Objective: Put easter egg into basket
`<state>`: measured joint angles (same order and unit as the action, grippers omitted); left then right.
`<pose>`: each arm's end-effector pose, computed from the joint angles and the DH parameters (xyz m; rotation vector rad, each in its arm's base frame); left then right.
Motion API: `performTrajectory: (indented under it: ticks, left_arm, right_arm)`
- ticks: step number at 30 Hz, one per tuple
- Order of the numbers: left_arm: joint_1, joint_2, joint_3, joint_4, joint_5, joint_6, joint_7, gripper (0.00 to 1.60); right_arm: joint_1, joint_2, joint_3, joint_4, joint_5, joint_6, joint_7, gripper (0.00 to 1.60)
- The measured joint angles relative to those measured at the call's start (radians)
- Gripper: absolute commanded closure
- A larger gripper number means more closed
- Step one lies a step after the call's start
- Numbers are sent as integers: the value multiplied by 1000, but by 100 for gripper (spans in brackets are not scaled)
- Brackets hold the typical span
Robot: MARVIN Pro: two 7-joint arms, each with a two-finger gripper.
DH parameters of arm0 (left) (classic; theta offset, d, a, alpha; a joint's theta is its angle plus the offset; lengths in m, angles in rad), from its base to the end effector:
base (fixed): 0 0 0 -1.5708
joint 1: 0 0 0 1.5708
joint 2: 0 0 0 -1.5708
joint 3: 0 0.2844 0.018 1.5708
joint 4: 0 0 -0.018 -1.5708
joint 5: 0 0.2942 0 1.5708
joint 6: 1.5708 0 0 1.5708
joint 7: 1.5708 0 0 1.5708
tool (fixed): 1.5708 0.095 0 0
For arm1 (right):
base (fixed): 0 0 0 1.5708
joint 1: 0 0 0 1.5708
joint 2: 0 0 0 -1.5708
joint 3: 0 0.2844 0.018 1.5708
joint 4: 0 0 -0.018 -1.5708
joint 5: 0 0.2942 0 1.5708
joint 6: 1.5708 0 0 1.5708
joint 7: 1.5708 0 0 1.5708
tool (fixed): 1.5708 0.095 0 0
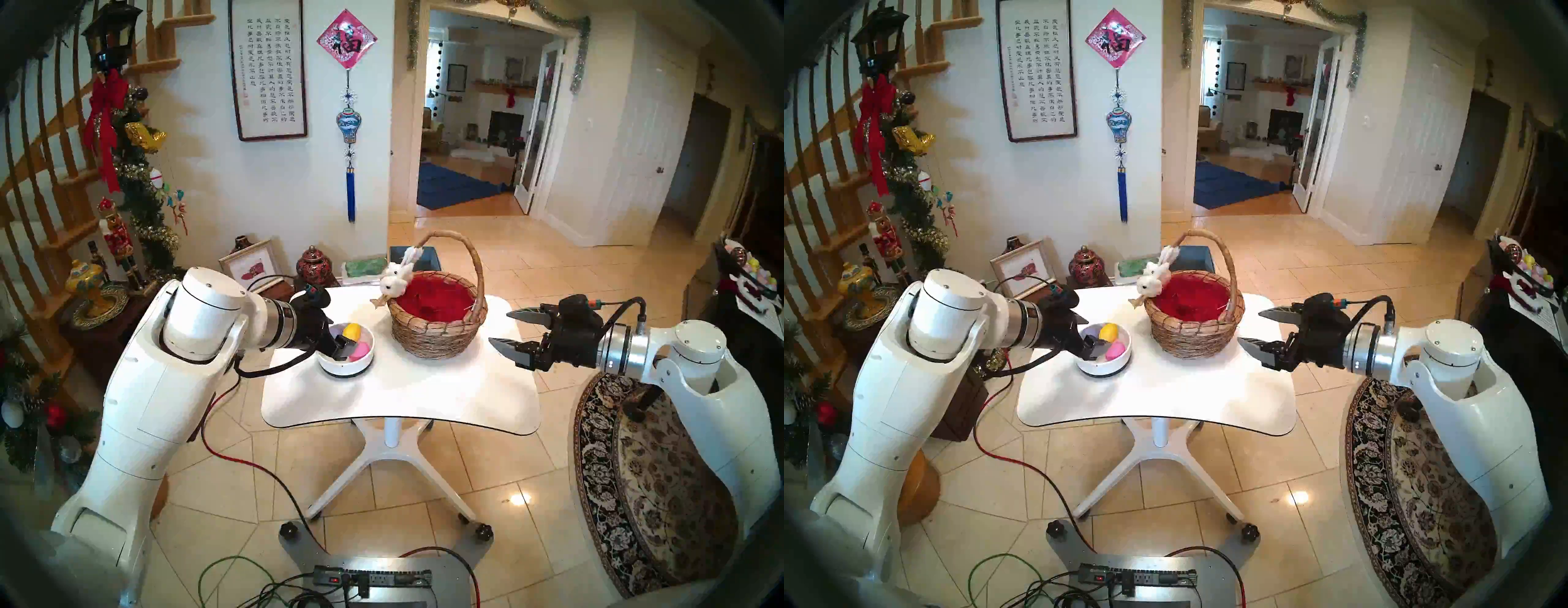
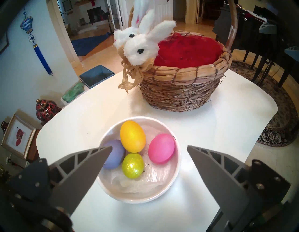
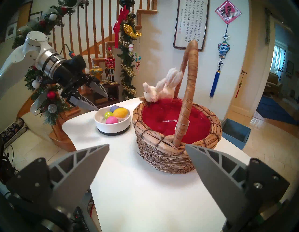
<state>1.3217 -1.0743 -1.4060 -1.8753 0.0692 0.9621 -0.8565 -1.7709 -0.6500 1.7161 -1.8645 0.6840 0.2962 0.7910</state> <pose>0.3986 0.0117 -0.1925 2.4423 -1.0406 1.1755 0.3338 -0.1292 -0.1835 -1.9844 -0.9848 -1.4630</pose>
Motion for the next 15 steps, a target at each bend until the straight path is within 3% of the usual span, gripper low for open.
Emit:
performTrajectory:
  ticks: [15]
  left_arm:
    - [-42, -48, 17, 101, 52, 0, 28, 0]
  right_arm:
    - [0, 1, 0, 0, 1, 0, -1, 0]
